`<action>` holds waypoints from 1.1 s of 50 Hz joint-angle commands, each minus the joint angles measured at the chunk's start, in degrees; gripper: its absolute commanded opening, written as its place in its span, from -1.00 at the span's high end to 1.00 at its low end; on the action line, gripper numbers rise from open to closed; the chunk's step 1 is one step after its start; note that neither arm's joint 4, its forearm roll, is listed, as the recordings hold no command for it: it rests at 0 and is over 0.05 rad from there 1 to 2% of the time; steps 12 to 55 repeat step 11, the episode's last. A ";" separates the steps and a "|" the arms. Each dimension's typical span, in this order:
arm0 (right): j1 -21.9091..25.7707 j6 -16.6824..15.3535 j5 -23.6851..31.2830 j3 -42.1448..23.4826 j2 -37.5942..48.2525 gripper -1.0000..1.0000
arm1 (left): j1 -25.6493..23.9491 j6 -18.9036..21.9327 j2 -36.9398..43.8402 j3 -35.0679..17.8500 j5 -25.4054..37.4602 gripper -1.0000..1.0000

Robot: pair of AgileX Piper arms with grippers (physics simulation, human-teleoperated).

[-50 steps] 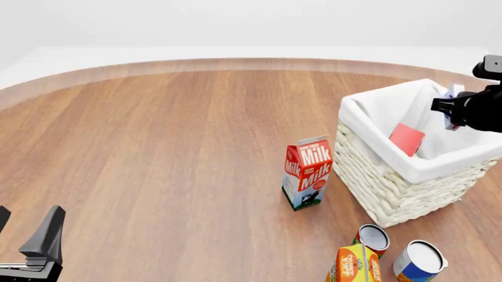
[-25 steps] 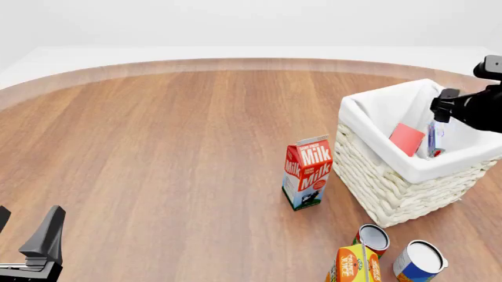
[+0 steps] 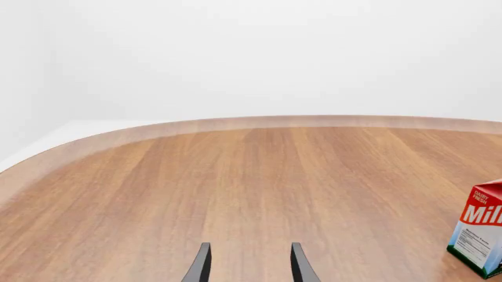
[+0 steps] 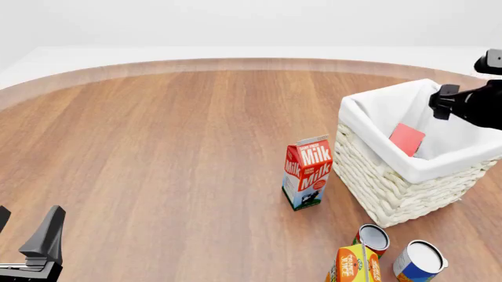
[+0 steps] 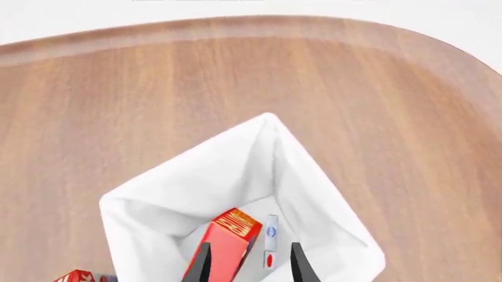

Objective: Pick up the cream cheese box and the butter, and put them in the basket.

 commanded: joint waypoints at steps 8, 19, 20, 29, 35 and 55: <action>6.70 -3.93 8.96 -4.77 -7.78 -1.00 | 0.00 0.00 0.00 0.00 0.00 -1.00; 9.47 -6.61 12.30 -7.97 -10.03 -1.00 | 0.00 0.00 0.00 0.00 0.00 -1.00; 9.47 -6.61 12.30 -7.97 -10.03 -1.00 | 0.00 0.00 0.00 0.00 0.00 -1.00; 9.47 -6.61 12.30 -7.97 -10.03 -1.00 | 0.00 0.00 0.00 0.00 0.00 -1.00; 9.47 -6.61 12.30 -7.97 -10.03 -1.00 | 0.00 0.00 0.00 0.00 0.00 -1.00; 9.47 -6.61 12.30 -7.97 -10.03 -1.00 | 0.00 0.00 0.00 0.00 0.00 -1.00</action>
